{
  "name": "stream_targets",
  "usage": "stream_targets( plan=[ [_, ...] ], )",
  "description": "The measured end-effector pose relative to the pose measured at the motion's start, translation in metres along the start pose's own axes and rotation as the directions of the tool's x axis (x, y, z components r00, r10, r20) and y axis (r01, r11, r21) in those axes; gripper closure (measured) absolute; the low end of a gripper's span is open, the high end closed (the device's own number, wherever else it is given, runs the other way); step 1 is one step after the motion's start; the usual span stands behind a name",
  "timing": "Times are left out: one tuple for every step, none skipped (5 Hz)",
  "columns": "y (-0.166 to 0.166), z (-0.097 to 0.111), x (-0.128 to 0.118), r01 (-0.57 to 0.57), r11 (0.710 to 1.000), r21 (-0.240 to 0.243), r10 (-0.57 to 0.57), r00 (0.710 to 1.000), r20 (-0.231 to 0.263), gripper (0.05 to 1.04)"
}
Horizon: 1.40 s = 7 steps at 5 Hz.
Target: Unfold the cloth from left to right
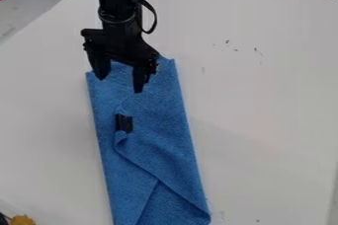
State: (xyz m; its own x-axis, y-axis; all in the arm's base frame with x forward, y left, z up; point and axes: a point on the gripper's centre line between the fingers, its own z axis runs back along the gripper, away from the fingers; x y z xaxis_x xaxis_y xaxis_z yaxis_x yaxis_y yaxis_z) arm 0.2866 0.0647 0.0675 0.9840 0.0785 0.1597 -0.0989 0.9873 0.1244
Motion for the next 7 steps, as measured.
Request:
stream_targets(
  plan=[
    [-0.002,-0.008,-0.006,-0.006,1.000,-0.006,0.005,1.000,-0.030,0.084],
    [-0.006,-0.016,-0.018,-0.042,0.999,-0.022,0.040,0.998,-0.053,0.084],
    [-0.012,-0.023,-0.025,-0.066,0.997,-0.048,0.064,0.996,-0.056,0.084],
    [-0.019,-0.031,-0.034,-0.093,0.993,-0.077,0.090,0.995,-0.050,0.093],
    [-0.019,-0.032,-0.034,-0.097,0.991,-0.091,0.094,0.995,-0.036,0.174],
    [-0.020,-0.037,-0.034,-0.101,0.989,-0.107,0.097,0.994,-0.045,0.354],
    [-0.018,-0.044,-0.035,-0.109,0.988,-0.112,0.103,0.993,-0.059,0.333]
  ],
)
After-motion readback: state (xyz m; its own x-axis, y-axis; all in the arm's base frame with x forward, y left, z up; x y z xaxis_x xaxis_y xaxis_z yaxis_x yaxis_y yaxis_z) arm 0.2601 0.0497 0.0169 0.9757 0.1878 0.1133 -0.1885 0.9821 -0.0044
